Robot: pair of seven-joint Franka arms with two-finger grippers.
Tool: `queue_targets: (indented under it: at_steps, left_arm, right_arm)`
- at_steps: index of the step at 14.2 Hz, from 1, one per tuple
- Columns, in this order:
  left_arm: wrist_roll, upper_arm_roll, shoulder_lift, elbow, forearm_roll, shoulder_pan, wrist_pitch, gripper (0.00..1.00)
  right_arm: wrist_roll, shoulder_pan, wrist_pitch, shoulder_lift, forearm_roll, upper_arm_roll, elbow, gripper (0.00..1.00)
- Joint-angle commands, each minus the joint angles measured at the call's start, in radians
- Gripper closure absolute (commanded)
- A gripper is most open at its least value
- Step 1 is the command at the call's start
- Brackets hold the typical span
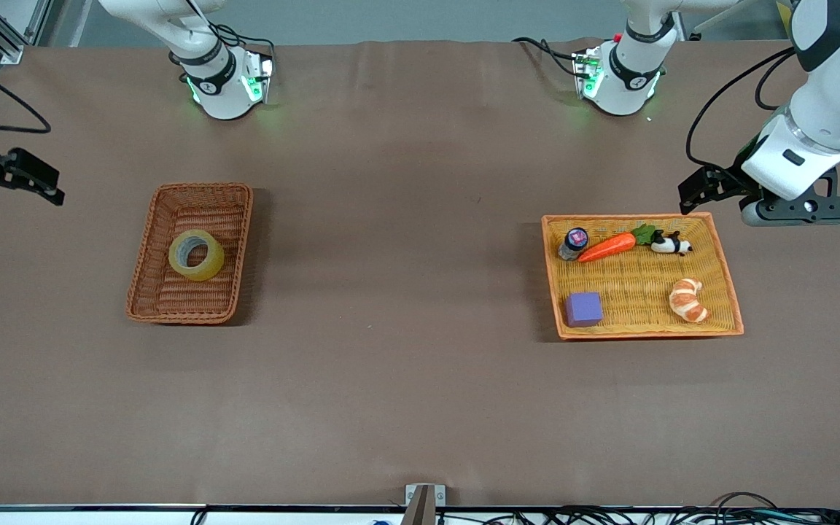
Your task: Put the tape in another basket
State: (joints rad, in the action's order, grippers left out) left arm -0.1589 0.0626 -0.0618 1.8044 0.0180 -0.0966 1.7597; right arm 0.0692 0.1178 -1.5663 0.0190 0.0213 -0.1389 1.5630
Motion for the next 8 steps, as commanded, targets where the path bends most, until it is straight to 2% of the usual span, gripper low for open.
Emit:
queue_targets:
  at_steps: [1, 2, 4, 5, 8]
  left_arm:
    - [-0.005, -0.001, 0.016, -0.027, -0.016, -0.002, -0.002, 0.01]
    - [-0.005, -0.001, 0.016, -0.027, -0.016, -0.002, -0.002, 0.01]
    - [-0.005, -0.001, 0.019, -0.027, -0.016, -0.002, -0.002, 0.01]
    - [-0.005, -0.001, 0.019, -0.027, -0.016, -0.002, -0.002, 0.01]
    - [-0.007, -0.003, 0.022, -0.030, -0.016, -0.002, -0.002, 0.01]
  right_arm:
    - [-0.009, -0.009, -0.017, 0.004, -0.009, 0.005, 0.032, 0.00]
    - [-0.008, -0.006, -0.014, 0.002, -0.006, 0.005, 0.022, 0.00]
    - [-0.006, -0.001, 0.043, -0.034, 0.002, 0.005, -0.078, 0.00]
    - [-0.009, 0.002, 0.075, -0.042, 0.005, 0.005, -0.090, 0.00]
    - [-0.009, -0.004, 0.043, -0.039, -0.004, 0.005, -0.067, 0.00]
